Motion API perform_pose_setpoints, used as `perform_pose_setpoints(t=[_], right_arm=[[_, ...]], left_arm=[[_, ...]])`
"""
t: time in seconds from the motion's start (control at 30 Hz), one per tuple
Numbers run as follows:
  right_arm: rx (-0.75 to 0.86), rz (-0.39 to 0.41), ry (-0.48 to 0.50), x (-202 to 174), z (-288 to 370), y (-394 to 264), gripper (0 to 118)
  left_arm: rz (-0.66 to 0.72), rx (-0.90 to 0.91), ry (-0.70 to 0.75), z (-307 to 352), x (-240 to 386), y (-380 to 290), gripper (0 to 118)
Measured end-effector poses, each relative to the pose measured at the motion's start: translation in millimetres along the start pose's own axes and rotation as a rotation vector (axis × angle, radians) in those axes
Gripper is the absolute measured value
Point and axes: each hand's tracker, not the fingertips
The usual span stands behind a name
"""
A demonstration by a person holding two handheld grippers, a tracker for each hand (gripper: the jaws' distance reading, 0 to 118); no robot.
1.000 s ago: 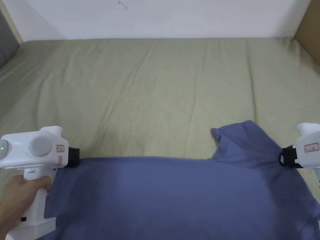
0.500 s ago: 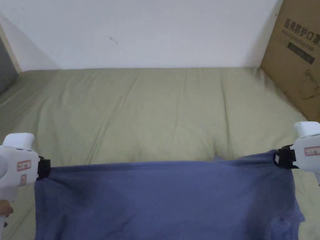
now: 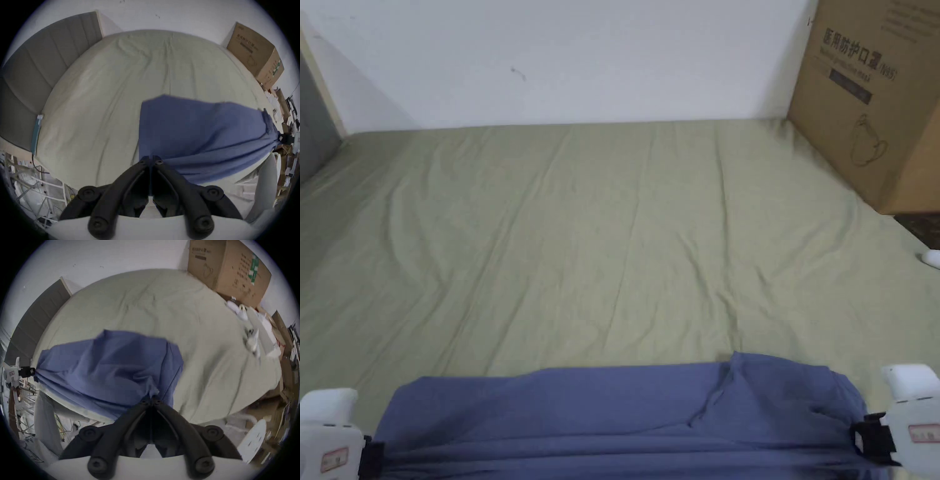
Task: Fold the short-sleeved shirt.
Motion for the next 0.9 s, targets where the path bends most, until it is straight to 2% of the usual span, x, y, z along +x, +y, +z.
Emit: perform_pose_setpoints(t=[0.03, 0.07, 0.1, 0.13, 0.17, 0.2, 0.23, 0.37, 0.4, 0.43, 0.53, 0.57, 0.67, 0.73, 0.8, 0.83, 0.9], right_arm=[[-0.002, -0.007, -0.012, 0, -4, -6, 1], [0.005, -0.013, -0.031, -1, -7, -10, 14], [0.014, -0.021, -0.053, -3, -9, -12, 36], [0.004, -0.022, -0.098, -3, -9, -11, 61], [0.004, -0.024, -0.119, -4, -8, -10, 64], [0.018, -0.029, -0.117, -6, -2, -9, 64], [0.033, -0.030, -0.107, -7, 5, -8, 64], [0.158, -0.029, -0.068, -25, 33, 6, 63], [0.197, -0.047, -0.040, -30, 40, 10, 60], [0.240, -0.061, -0.016, -38, 45, 14, 47], [0.356, -0.114, -0.040, -69, 44, 17, 22], [0.360, -0.108, -0.040, -79, 37, 17, 0], [0.297, -0.060, -0.002, -113, 9, 13, 0], [0.249, -0.085, 0.107, -130, -3, 9, 0], [0.235, -0.069, 0.139, -144, -14, 6, 0], [0.229, -0.048, 0.171, -152, -18, 5, 0], [0.170, 0.030, 0.183, -167, -26, 7, 0]], left_arm=[[0.022, 0.001, -0.009, -2, -3, -5, 3], [0.055, -0.001, -0.036, -3, -6, -7, 9], [0.088, 0.007, -0.037, -3, -8, -8, 23], [0.115, 0.009, -0.019, -1, -9, -6, 49], [0.115, -0.008, 0.010, 0, -10, -3, 75], [0.117, -0.001, 0.018, 5, -11, -2, 94], [0.122, 0.012, 0.008, 8, -13, -1, 102], [0.185, 0.076, -0.098, 35, -12, 5, 99], [0.189, 0.103, -0.111, 43, -10, 6, 92], [0.191, 0.124, -0.133, 50, -8, 7, 67], [0.202, 0.173, -0.229, 59, -2, 3, 35], [0.216, 0.179, -0.250, 55, 0, 0, 0], [0.282, 0.076, -0.252, 33, 1, -14, 0], [0.324, 0.108, -0.255, 28, -1, -26, 0], [0.415, 0.146, -0.283, 30, -11, -31, 1], [0.451, 0.161, -0.322, 31, -19, -31, 19], [0.543, 0.157, -0.385, 30, -31, -33, 72]])
